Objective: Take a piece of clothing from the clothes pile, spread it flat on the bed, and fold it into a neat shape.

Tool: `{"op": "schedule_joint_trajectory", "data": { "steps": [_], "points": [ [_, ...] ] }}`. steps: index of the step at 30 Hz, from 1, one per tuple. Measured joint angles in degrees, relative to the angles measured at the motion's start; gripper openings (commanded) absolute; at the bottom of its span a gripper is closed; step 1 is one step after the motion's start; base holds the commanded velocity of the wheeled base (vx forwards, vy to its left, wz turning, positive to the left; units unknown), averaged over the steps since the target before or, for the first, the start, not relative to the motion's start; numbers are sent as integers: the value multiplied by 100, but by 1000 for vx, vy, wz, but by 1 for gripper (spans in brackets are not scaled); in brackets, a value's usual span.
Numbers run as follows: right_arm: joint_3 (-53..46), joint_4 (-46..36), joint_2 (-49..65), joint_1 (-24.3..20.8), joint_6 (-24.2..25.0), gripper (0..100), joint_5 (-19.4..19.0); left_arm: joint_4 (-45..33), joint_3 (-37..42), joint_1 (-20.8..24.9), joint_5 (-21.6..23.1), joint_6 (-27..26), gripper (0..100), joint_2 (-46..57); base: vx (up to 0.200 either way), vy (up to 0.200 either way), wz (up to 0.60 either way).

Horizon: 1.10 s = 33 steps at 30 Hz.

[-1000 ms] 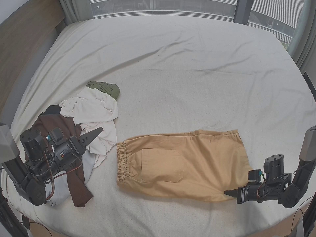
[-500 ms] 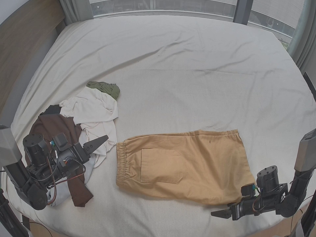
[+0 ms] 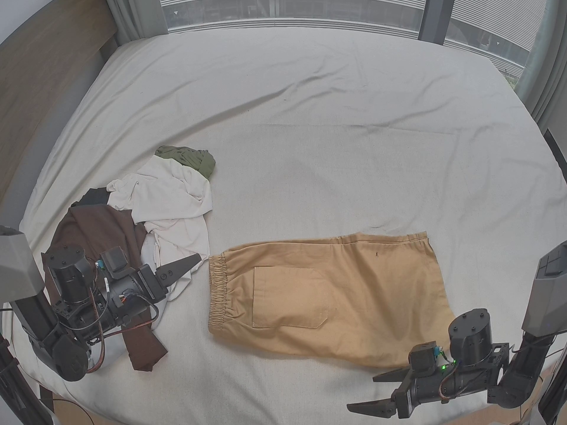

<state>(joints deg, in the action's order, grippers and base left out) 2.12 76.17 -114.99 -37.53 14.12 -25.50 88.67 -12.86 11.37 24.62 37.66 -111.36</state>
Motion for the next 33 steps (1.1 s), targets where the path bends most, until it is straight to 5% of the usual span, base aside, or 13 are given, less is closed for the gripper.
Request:
{"op": "schedule_joint_trajectory", "data": {
  "steps": [11,23,33],
  "points": [
    [341,956,397,-151,85,100,-74,0,96,129,411,-536,100,-212,0,0,0],
    [653,1019,575,736,83,100,-246,-2,107,245,290,-767,100,-936,0,0,0],
    [695,1029,639,929,83,100,-288,4,57,500,156,-767,100,-1471,0,0,0]
  ]
}}
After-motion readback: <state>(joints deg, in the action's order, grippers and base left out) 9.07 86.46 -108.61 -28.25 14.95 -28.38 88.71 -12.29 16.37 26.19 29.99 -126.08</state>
